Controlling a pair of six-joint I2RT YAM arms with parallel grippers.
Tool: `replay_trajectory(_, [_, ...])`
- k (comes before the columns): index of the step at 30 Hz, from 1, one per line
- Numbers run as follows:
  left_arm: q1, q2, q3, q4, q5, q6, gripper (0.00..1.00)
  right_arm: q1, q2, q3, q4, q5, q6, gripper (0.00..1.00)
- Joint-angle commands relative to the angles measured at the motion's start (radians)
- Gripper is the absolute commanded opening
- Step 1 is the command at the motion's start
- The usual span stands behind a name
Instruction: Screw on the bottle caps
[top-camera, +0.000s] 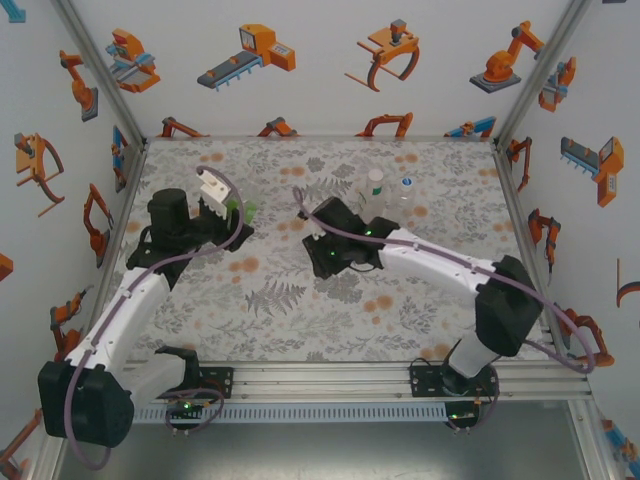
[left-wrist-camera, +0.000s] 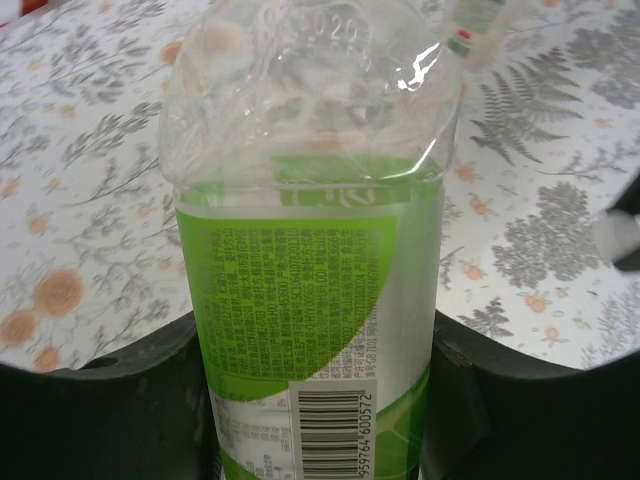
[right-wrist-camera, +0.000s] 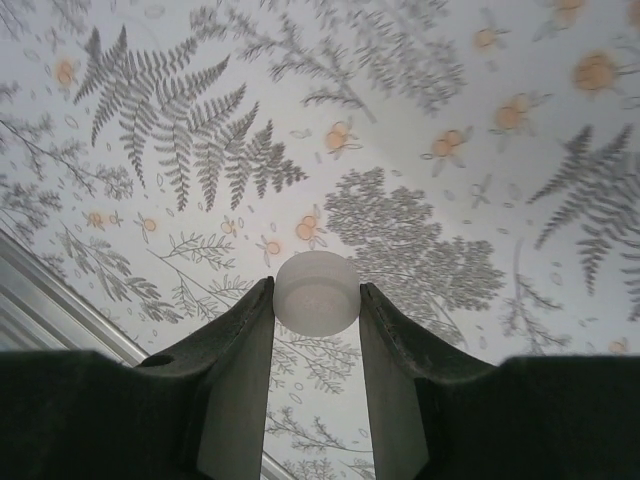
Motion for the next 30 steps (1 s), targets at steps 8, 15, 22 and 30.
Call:
replay_trajectory(8, [-0.167, 0.04, 0.182, -0.2, 0.137, 0.17, 0.05, -0.149, -0.295, -0.002, 0.056, -0.157, -0.096, 0.32])
replay_trajectory(15, [-0.297, 0.057, 0.257, -0.311, 0.157, 0.333, 0.07, -0.155, -0.423, 0.088, 0.042, -0.332, -0.254, 0.31])
replay_trajectory(22, [-0.392, 0.069, 0.33, -0.362, 0.151, 0.38, 0.09, -0.156, -0.502, 0.149, -0.006, -0.467, -0.429, 0.29])
replay_trajectory(30, [-0.47, 0.05, 0.374, -0.374, 0.154, 0.464, 0.09, -0.155, -0.546, 0.176, -0.055, -0.57, -0.619, 0.26])
